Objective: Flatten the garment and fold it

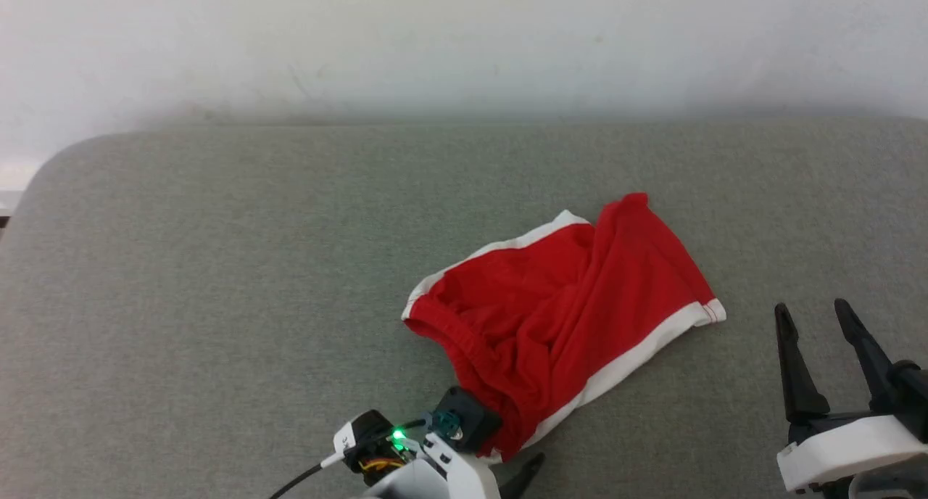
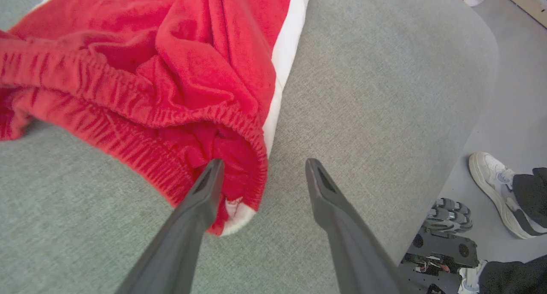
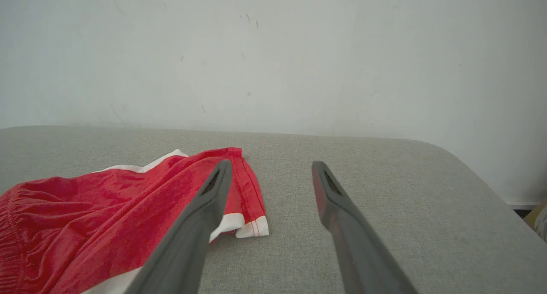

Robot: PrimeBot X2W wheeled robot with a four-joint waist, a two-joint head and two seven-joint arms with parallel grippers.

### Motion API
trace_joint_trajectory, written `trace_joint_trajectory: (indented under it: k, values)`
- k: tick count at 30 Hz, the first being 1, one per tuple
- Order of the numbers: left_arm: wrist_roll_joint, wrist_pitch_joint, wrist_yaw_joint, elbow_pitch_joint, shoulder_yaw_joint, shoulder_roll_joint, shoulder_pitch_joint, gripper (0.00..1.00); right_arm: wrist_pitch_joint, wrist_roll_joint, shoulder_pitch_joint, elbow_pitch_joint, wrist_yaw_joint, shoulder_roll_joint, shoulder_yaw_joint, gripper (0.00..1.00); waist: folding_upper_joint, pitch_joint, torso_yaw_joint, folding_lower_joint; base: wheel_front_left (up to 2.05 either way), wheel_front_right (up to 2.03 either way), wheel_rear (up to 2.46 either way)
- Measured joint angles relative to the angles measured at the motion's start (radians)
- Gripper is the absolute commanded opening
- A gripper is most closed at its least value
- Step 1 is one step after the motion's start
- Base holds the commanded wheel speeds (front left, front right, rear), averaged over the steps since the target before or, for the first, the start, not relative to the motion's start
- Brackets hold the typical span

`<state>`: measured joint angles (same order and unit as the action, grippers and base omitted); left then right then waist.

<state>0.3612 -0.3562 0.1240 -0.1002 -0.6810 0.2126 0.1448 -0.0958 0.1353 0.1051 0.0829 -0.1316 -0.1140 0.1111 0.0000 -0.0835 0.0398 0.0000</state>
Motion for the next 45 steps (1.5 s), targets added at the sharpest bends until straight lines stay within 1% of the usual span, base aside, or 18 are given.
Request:
trace_joint_trajectory:
  k: [5,6,7,8,12,15,19,22,25,29,30,31,35,40,42,45]
  values:
    - [-0.018,0.020,-0.001,-0.084,-0.001,0.000,0.036,1.00,-0.001,0.000,-0.003,-0.003,0.000,0.002,0.010,1.00,0.0000,-0.037,0.027,0.0001,0.00,0.00,0.00]
    - [-0.014,0.022,-0.001,-0.094,-0.001,0.000,0.038,0.84,-0.001,0.000,-0.003,-0.004,0.000,0.003,0.012,1.00,0.0000,-0.043,0.030,0.0001,0.00,0.00,0.00]
    - [-0.007,0.023,-0.001,-0.100,-0.002,-0.001,0.039,0.25,-0.002,0.000,-0.003,-0.005,0.000,0.003,0.014,1.00,0.0000,-0.048,0.033,0.0001,0.00,0.00,0.00]
    - [0.002,0.024,-0.001,-0.102,-0.005,0.000,0.039,0.00,-0.002,0.000,-0.003,-0.008,0.000,0.004,0.018,1.00,0.0000,-0.052,0.034,0.0001,0.00,0.00,0.00]
    - [0.029,0.044,-0.001,-0.095,-0.006,0.007,0.039,0.00,-0.001,-0.003,-0.003,-0.023,0.000,0.007,0.030,1.00,0.0000,-0.055,0.021,0.0001,0.00,0.00,0.00]
    - [0.071,0.083,-0.006,-0.065,0.033,0.010,0.023,0.00,0.008,-0.004,-0.003,-0.028,0.000,0.008,0.025,1.00,0.0000,-0.047,0.002,0.0001,0.00,0.00,0.00]
    - [0.125,0.128,-0.047,-0.016,0.107,0.020,-0.017,0.00,0.033,-0.002,0.001,-0.035,0.000,0.005,0.009,1.00,0.0000,-0.025,-0.036,0.0000,0.00,0.00,0.00]
    - [0.161,0.142,-0.075,0.000,0.161,0.046,-0.053,0.00,0.090,0.025,0.015,-0.067,0.000,-0.029,-0.053,1.00,0.0000,-0.009,-0.069,0.0000,0.00,0.00,0.00]
    - [0.184,0.167,-0.092,0.001,0.206,0.069,-0.080,0.00,0.174,0.042,0.037,-0.095,0.000,-0.053,-0.089,1.00,0.0000,0.004,-0.099,0.0000,0.00,0.00,0.00]
    - [0.196,0.189,-0.094,-0.040,0.225,0.084,-0.086,0.00,0.247,0.067,0.051,-0.098,0.000,-0.062,-0.098,1.00,0.0000,0.016,-0.134,0.0000,0.00,0.00,0.00]
    - [0.197,0.193,-0.092,-0.055,0.223,0.083,-0.086,0.45,0.259,0.068,0.051,-0.097,0.000,-0.064,-0.100,1.00,0.0000,0.018,-0.141,-0.0001,0.00,0.00,0.00]
    - [0.196,0.199,-0.090,-0.068,0.220,0.083,-0.086,1.00,0.267,0.068,0.051,-0.096,0.000,-0.065,-0.102,1.00,0.0000,0.019,-0.147,0.0000,0.00,0.00,0.00]
    - [0.193,0.250,-0.080,-0.097,0.218,0.075,-0.085,1.00,0.282,0.069,0.056,-0.088,0.000,-0.065,-0.098,1.00,0.0000,0.028,-0.167,0.0000,0.00,0.00,0.00]
    - [0.178,0.352,-0.064,-0.076,0.224,0.083,-0.088,1.00,0.304,0.076,0.076,-0.085,0.000,-0.054,-0.085,1.00,0.0000,0.048,-0.183,0.0000,0.00,0.00,0.00]
    - [0.161,0.408,-0.066,-0.052,0.235,0.093,-0.098,1.00,0.318,0.075,0.084,-0.086,0.000,-0.040,-0.076,1.00,0.0000,0.055,-0.190,-0.0001,0.00,0.00,0.00]
    - [0.132,0.495,-0.089,-0.037,0.257,0.100,-0.119,1.00,0.359,0.065,0.087,-0.093,0.000,-0.017,-0.058,1.00,0.0000,0.059,-0.202,-0.0001,0.00,0.00,0.00]
